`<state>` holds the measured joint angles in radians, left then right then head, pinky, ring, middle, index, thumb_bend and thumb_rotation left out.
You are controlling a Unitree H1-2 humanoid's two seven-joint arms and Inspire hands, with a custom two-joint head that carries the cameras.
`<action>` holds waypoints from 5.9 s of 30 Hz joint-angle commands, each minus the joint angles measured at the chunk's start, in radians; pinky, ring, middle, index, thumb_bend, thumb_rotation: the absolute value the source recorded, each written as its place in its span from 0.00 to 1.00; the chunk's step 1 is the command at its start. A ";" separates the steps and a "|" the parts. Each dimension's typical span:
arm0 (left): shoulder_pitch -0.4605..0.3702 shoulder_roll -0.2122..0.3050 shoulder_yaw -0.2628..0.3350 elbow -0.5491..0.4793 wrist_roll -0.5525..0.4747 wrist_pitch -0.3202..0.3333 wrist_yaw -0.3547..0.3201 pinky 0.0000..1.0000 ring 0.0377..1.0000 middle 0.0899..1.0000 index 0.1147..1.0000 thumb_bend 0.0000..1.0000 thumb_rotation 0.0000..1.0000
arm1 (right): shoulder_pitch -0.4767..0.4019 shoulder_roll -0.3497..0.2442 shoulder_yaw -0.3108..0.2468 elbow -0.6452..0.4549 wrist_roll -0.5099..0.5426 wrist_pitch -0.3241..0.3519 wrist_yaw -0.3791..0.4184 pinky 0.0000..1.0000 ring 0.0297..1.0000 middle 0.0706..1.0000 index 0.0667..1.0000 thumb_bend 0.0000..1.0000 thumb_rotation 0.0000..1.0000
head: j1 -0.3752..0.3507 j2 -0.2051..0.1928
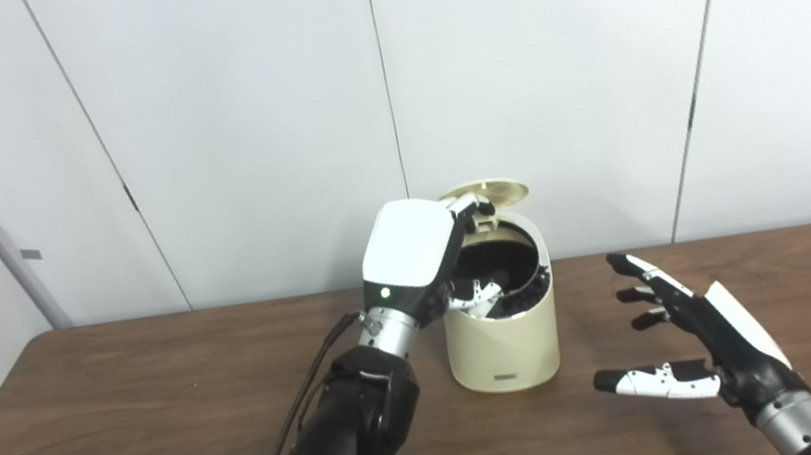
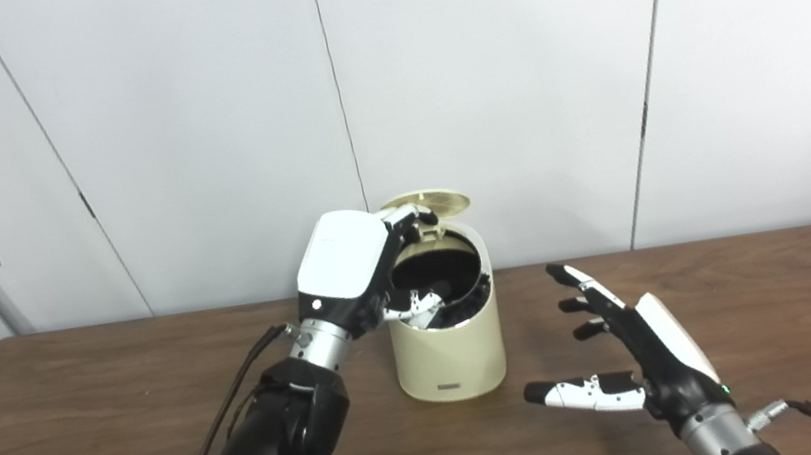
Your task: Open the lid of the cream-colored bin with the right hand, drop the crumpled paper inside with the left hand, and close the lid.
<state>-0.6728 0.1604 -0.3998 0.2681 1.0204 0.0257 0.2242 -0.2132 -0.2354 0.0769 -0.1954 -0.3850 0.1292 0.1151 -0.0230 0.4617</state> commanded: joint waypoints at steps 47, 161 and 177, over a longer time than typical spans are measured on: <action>0.545 0.005 0.388 -0.434 -0.890 -0.103 -0.246 0.56 0.66 0.70 0.75 0.70 0.14 | -0.473 -0.100 0.086 0.044 -0.090 0.028 0.138 0.69 0.84 0.88 0.84 0.69 0.49 | -0.028 -0.014; 0.600 -0.026 0.361 -0.498 -0.851 -0.017 -0.271 0.57 0.66 0.71 0.74 0.71 0.14 | -0.431 -0.175 0.295 0.074 -0.425 -0.243 0.282 0.89 0.82 0.63 0.63 0.73 0.51 | 0.024 0.074; 0.604 -0.018 0.362 -0.498 -0.856 -0.025 -0.275 0.58 0.66 0.71 0.74 0.72 0.16 | -0.377 -0.106 0.202 0.101 -0.354 -0.069 0.284 0.93 0.87 0.70 0.69 0.69 0.54 | 0.021 0.078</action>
<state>-0.0524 0.1349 -0.0411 -0.2033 0.1605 0.0218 -0.0524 -0.5779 -0.3308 0.3009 -0.0979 -0.7287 0.0017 0.3922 -0.0015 0.5384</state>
